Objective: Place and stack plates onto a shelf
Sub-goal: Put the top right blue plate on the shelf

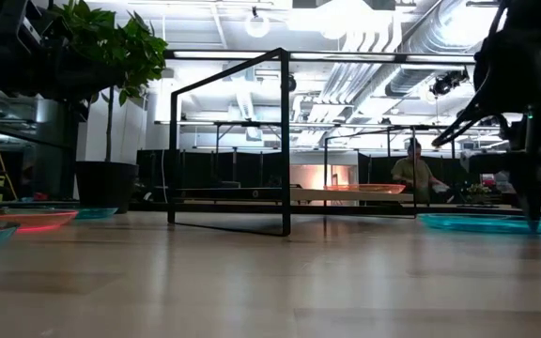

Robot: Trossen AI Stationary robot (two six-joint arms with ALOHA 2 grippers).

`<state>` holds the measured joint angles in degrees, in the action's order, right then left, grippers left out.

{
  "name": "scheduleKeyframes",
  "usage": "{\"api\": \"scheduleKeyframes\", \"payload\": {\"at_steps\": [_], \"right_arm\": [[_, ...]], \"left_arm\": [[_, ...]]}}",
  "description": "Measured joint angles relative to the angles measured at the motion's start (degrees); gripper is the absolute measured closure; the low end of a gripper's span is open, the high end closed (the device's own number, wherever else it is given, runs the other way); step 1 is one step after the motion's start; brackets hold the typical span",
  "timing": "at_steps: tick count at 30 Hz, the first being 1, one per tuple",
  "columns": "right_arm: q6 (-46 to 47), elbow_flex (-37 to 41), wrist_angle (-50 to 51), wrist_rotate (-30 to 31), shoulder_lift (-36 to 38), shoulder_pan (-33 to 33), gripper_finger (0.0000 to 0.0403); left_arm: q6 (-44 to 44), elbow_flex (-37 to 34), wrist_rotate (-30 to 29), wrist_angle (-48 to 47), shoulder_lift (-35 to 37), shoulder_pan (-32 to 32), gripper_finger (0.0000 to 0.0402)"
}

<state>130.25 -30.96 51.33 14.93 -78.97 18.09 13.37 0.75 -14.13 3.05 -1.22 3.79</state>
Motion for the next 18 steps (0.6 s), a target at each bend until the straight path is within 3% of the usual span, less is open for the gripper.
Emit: {"api": "scheduleKeyframes", "payload": {"at_steps": [6, 12, 18], "right_arm": [[-0.7, 1.24, -1.23, 0.2, 0.08, -2.62, 0.0294], [-1.85, 0.49, -0.46, 2.74, 0.0, -2.99, 0.0393], [-5.13, -0.6, 1.67, 3.44, 4.64, -2.55, 0.04]], "left_arm": [[0.0, 0.0, 0.0, -0.17, -0.02, 0.0, 0.0401], [0.0, 0.0, 0.0, -0.17, 0.0, -0.01, 0.0401], [-0.01, -0.01, -0.02, -0.22, -0.02, 0.0, 0.0401]]}}
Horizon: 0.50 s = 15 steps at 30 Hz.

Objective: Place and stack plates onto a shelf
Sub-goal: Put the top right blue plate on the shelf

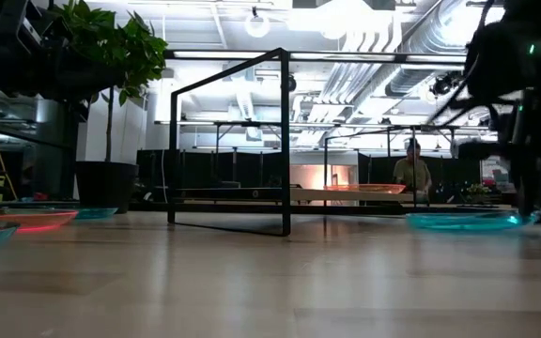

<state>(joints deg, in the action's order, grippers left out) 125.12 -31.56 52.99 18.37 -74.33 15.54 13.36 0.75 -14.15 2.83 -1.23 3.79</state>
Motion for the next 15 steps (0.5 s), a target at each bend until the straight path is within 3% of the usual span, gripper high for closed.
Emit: {"api": "scheduleKeyframes", "payload": {"at_steps": [9, 15], "right_arm": [[-8.24, -0.1, 2.2, 4.15, 17.08, 3.38, 0.0403], [-20.84, -0.17, 0.18, -0.1, 28.93, 4.12, 0.0402]], "left_arm": [[-0.02, 0.01, 0.02, -0.02, 0.0, 0.0, 0.0401], [-0.02, 0.01, 0.02, 0.04, 0.02, -0.01, 0.0401]]}}
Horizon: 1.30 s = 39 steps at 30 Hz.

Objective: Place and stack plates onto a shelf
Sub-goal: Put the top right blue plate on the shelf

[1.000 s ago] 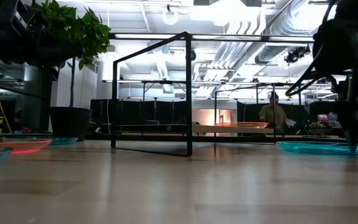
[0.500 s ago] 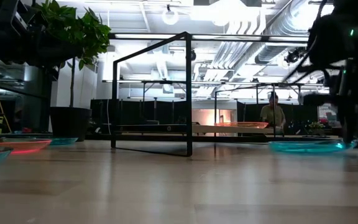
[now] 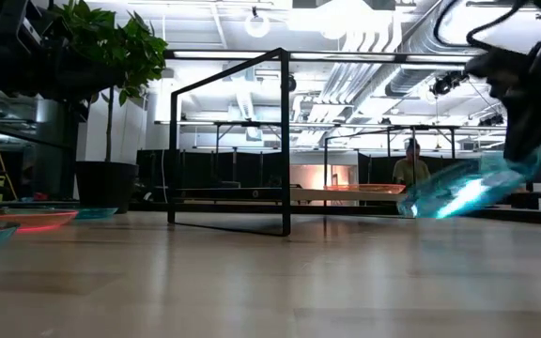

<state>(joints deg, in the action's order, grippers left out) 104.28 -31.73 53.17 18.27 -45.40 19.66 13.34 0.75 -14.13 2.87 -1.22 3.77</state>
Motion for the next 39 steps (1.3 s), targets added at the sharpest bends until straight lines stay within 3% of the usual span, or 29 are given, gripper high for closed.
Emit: {"api": "scheduleKeyframes", "payload": {"at_steps": [8, 12, 16, 20, 27, 39], "right_arm": [[-15.89, -0.02, -18.21, -4.66, 5.72, -0.1, 0.0402], [-19.35, -0.09, -26.79, 2.57, 3.37, -1.98, 0.0402], [-19.18, -0.09, -28.59, 10.0, -1.26, -6.45, 0.0403], [-18.87, -0.09, -31.24, 12.78, -7.22, -12.09, 0.0403], [-23.29, -0.09, -49.49, 8.09, -20.43, -18.9, 0.0403], [-18.94, -0.09, -63.1, 5.89, -33.47, -22.23, 0.0403]], "left_arm": [[0.0, 0.0, 0.0, 0.4, -0.01, 0.0, 0.0401], [0.0, 0.0, 0.0, 0.4, -0.02, 0.0, 0.0401], [0.02, -0.02, -0.01, 0.41, 0.0, 0.02, 0.0401], [0.05, -0.02, 0.0, 0.44, -0.01, 0.01, 0.0401], [0.07, 0.0, -0.12, 1.77, 0.0, 0.02, 0.0401], [0.06, 0.0, -0.14, 1.75, 0.0, 0.0, 0.0401]]}}
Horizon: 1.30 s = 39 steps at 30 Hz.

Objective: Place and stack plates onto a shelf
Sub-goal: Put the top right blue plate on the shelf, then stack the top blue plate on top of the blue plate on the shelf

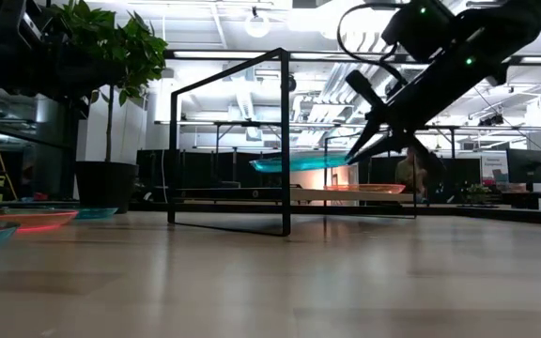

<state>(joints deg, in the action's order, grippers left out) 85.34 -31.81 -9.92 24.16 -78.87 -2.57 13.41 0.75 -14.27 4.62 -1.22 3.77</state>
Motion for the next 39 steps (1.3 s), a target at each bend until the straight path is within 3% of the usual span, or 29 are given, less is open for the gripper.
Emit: {"api": "scheduleKeyframes", "payload": {"at_steps": [12, 20, 25, 33, 39], "right_arm": [[3.24, 0.0, -2.37, -0.02, -2.97, -0.11, 0.0397], [2.73, 0.0, -3.13, -0.66, -2.97, -0.09, 0.0303], [-2.48, -0.04, -3.37, -1.47, -0.81, -1.59, 0.0259], [-13.94, -7.5, 8.27, -6.8, 2.28, -6.59, 0.026], [-24.2, -18.56, 25.55, -4.38, 2.0, -10.61, 0.0263]], "left_arm": [[-0.02, 0.0, -0.02, -0.07, -0.01, 0.02, 0.0401], [-0.02, 0.0, -0.02, -0.09, 0.0, 0.02, 0.0401], [-0.02, 0.0, -0.02, -0.11, -0.01, 0.0, 0.0401], [-0.04, 0.0, -0.02, -0.22, 0.0, 0.0, 0.0401], [-0.04, 0.0, -0.02, -0.22, 0.0, 0.02, 0.0401]]}}
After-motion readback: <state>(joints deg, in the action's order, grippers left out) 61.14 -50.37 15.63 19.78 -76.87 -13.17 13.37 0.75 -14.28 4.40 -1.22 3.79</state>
